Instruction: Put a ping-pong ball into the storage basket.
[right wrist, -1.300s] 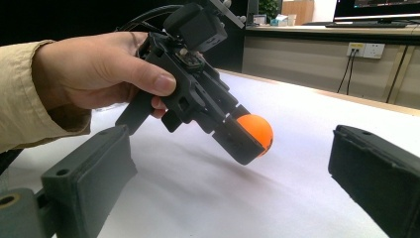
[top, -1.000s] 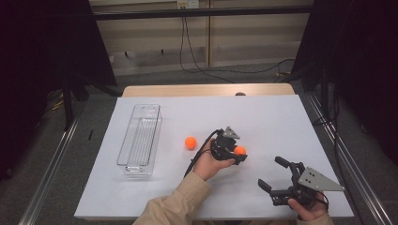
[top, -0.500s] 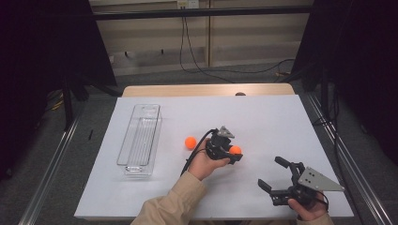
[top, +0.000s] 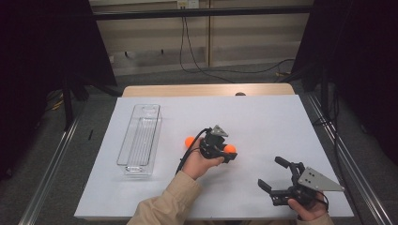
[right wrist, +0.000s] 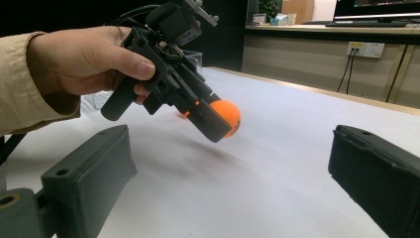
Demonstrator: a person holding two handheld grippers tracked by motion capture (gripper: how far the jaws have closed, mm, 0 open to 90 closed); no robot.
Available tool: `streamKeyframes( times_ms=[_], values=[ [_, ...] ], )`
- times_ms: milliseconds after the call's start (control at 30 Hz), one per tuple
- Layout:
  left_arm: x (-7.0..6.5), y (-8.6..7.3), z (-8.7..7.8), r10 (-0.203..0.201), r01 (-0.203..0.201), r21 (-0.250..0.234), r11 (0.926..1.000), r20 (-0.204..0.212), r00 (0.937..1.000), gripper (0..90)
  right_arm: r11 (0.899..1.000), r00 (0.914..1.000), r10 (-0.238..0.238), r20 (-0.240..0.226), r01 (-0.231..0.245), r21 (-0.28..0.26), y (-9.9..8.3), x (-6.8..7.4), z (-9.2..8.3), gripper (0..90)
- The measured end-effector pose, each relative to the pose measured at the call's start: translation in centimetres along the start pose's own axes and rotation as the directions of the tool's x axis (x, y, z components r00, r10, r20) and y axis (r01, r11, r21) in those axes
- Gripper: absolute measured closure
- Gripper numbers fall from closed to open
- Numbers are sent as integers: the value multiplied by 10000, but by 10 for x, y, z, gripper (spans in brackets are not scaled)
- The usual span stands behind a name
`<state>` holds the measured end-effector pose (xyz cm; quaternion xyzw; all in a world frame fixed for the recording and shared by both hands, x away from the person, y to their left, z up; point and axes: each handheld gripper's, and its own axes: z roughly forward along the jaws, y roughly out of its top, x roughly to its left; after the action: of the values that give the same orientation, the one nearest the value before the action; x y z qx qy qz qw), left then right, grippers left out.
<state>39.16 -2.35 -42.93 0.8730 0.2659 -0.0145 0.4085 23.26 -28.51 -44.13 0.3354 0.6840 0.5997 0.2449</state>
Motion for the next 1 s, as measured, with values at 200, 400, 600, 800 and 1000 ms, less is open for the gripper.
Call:
streamKeyframes(
  times_ms=[200,400,600,800,1000],
  values=[
    [3,-2,-5,-27,27,51,10000,-74,10000,509,10000,10000,-12,7,12,-4,0,0,0,26],
    [6,-4,-10,-65,65,59,10000,-147,9999,509,10000,10000,-20,-3,20,8,0,0,0,26],
    [12,-7,-15,-149,149,10,9999,-220,9996,509,10000,10000,-8,3,8,9,0,0,0,26],
    [17,-8,-21,-213,211,-72,9998,-305,9993,509,10000,10000,10,11,-10,17,0,0,0,26],
    [21,-9,-26,-255,252,-70,9997,-392,9989,509,10000,10000,44,43,-44,18,0,-1,0,26]
  ],
)
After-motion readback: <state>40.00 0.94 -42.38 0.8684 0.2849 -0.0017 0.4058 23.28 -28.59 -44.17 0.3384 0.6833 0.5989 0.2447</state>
